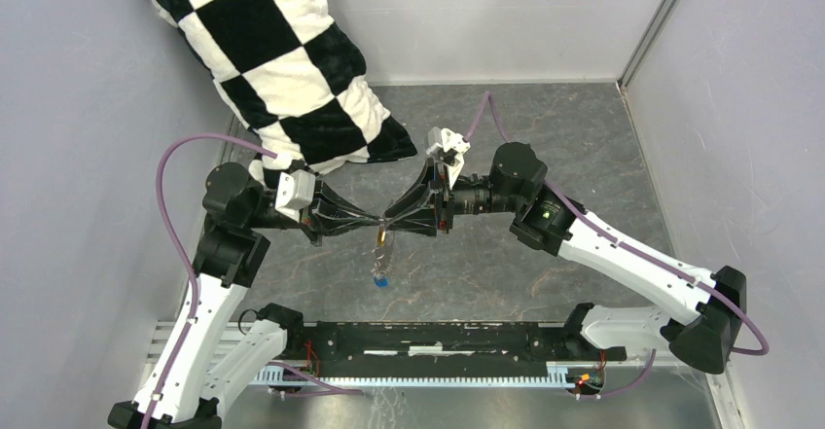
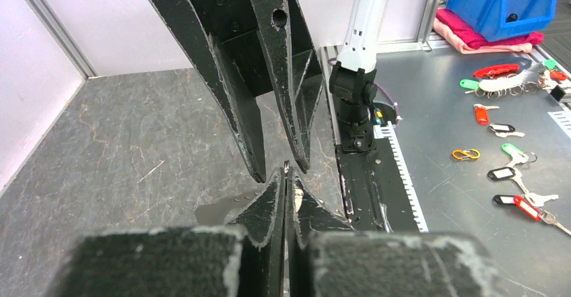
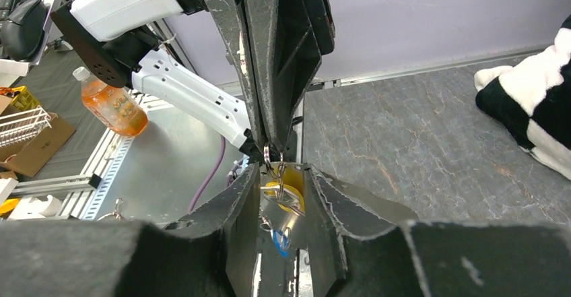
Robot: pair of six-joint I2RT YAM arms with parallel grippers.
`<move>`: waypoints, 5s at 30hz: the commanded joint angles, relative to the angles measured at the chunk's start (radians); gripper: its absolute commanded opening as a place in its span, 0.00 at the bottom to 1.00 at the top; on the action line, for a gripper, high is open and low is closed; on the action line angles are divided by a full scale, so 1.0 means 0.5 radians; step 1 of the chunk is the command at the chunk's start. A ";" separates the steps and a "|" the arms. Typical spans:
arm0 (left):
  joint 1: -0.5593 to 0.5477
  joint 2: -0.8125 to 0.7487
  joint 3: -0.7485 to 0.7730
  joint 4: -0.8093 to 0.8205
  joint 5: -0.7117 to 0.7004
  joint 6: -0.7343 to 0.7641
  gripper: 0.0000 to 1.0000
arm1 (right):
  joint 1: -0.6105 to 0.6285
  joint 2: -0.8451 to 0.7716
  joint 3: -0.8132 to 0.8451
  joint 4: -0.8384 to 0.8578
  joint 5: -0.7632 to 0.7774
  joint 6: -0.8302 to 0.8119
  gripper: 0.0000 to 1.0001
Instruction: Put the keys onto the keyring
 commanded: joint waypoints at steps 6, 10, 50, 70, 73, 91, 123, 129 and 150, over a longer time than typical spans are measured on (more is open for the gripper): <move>-0.006 -0.025 0.006 0.108 -0.020 -0.092 0.02 | 0.015 0.010 -0.061 0.276 0.001 0.105 0.23; -0.006 -0.019 0.001 0.108 -0.021 -0.088 0.02 | 0.017 0.021 -0.105 0.363 -0.011 0.165 0.15; -0.073 0.428 0.259 -1.129 -0.217 1.249 0.46 | 0.273 0.634 1.299 -1.933 0.736 -1.015 0.00; -0.107 0.407 0.306 -1.368 -0.242 1.435 0.28 | 0.331 0.755 1.467 -2.069 0.772 -1.064 0.00; -0.119 0.414 0.296 -1.368 -0.270 1.464 0.28 | 0.340 0.765 1.478 -2.068 0.763 -1.064 0.00; -0.131 0.405 0.398 -1.484 -0.258 1.555 0.22 | 0.348 0.783 1.456 -2.091 0.776 -1.082 0.00; -0.184 0.267 0.209 -0.278 -0.158 0.149 0.02 | -0.028 -0.178 0.148 -0.621 0.448 -0.302 0.59; -0.184 0.221 0.180 0.214 -0.146 -0.338 0.02 | -0.092 -0.333 -0.210 0.019 0.305 0.067 0.61; -0.184 0.070 0.107 0.540 -0.193 -0.428 0.02 | -0.164 -0.285 -0.539 1.064 0.073 0.788 0.59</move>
